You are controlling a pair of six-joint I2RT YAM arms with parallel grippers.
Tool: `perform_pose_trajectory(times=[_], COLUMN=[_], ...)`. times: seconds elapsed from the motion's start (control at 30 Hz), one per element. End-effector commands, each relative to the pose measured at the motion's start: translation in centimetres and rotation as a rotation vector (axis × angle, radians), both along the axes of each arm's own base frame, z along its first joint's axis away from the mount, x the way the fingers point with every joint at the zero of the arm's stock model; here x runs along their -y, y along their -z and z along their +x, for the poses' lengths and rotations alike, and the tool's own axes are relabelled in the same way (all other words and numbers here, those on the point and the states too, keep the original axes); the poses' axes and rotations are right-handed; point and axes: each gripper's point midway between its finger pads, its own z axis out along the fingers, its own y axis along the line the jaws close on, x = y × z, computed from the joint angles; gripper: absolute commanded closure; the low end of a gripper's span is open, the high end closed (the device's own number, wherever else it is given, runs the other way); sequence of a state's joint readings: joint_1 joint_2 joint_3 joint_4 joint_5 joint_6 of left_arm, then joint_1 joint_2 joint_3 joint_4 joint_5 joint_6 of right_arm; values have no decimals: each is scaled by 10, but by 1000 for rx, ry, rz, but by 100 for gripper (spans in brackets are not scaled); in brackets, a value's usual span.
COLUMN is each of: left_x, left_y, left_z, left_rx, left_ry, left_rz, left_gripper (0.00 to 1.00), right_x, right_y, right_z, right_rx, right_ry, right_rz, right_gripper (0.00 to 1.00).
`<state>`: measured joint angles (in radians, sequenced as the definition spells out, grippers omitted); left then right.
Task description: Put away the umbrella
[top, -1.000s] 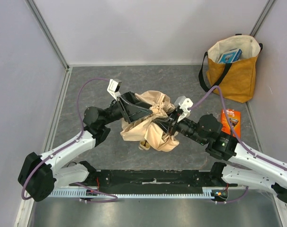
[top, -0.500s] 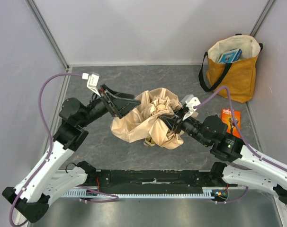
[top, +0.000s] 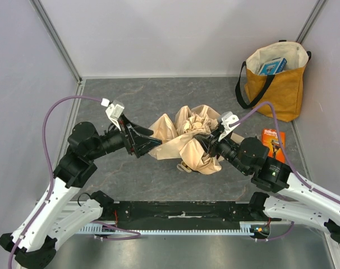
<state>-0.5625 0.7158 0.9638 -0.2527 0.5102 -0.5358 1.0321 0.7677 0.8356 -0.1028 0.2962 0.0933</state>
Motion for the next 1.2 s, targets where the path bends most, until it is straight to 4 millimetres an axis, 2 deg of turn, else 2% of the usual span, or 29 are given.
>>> perform_pose_trajectory(times=[0.0, 0.23, 0.37, 0.5, 0.6, 0.67, 0.7, 0.8, 0.9, 0.93, 1.07, 1.13, 1.17], left_x=[5, 6, 11, 7, -12, -29, -32, -17, -3, 1, 14, 12, 7], left_y=[33, 60, 67, 65, 71, 77, 76, 67, 54, 50, 40, 40, 41], left_z=[-4, -5, -1, 13, 37, 55, 61, 64, 68, 70, 83, 91, 95], left_rx=[-46, -115, -131, -110, -98, -110, -104, -65, -34, -26, -40, -56, -64], left_ry=[74, 92, 80, 12, -147, -281, -313, -261, -226, -212, -206, -244, -283], left_rz=[121, 211, 230, 261, 345, 407, 414, 363, 292, 279, 256, 268, 280], left_gripper=[20, 22, 26, 59, 88, 97, 98, 98, 97, 93, 61, 45, 39], right_x=[9, 13, 6, 6, 9, 9, 7, 3, 10, 14, 30, 32, 34], right_y=[-58, -65, -67, -64, -65, -64, -65, -62, -61, -60, -64, -63, -66], right_z=[0, 3, 1, 1, -4, -13, -19, -29, -25, -22, 3, 18, 26], right_rx=[77, 69, 55, 56, 66, 71, 77, 67, 59, 62, 77, 77, 80], right_ry=[28, 58, 33, 32, 11, -36, -70, -131, -95, -67, 99, 175, 227], right_rz=[143, 170, 178, 169, 158, 146, 147, 132, 118, 113, 55, -2, -18], right_gripper=[100, 100, 100, 100, 100, 100, 100, 100, 100, 100, 100, 100, 100])
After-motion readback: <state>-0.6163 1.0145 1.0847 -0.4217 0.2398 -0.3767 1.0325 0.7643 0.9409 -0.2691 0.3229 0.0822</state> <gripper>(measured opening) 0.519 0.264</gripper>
